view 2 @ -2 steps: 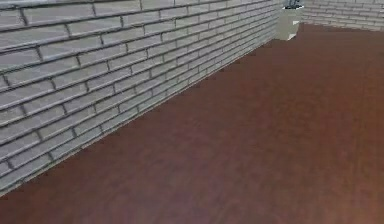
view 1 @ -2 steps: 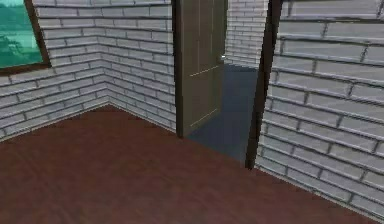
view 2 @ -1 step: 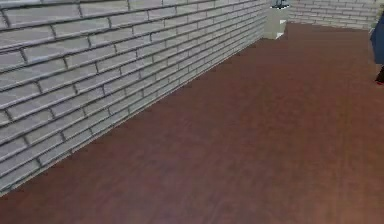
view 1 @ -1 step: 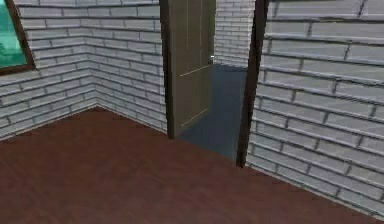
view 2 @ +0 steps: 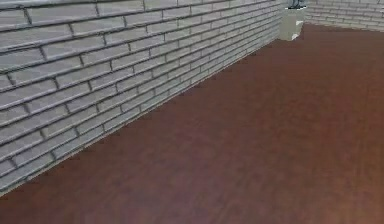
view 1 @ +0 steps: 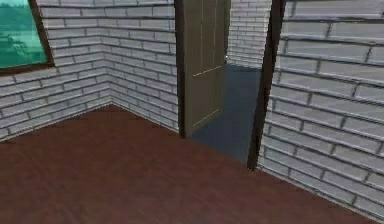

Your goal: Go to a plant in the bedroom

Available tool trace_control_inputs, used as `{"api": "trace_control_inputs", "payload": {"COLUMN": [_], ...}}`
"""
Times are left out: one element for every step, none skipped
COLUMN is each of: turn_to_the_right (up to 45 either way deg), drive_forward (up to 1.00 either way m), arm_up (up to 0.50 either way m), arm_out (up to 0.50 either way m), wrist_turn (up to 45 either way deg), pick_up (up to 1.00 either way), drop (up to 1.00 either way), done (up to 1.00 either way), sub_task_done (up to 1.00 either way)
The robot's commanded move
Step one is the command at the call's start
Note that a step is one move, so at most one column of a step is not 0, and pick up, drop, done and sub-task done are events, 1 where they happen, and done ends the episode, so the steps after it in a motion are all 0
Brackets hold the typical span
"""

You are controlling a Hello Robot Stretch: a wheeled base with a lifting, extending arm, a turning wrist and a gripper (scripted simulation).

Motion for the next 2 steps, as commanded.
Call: {"api": "trace_control_inputs", "payload": {"turn_to_the_right": [0.0,-6.0], "drive_forward": [1.00,0.00], "arm_up": [0.00,0.00], "arm_out": [0.00,0.00], "wrist_turn": [0.0,0.0], "pick_up": [0.00,0.00], "drop": [0.00,0.00], "done": [0.00,0.00], "sub_task_done": [0.00,0.00]}}
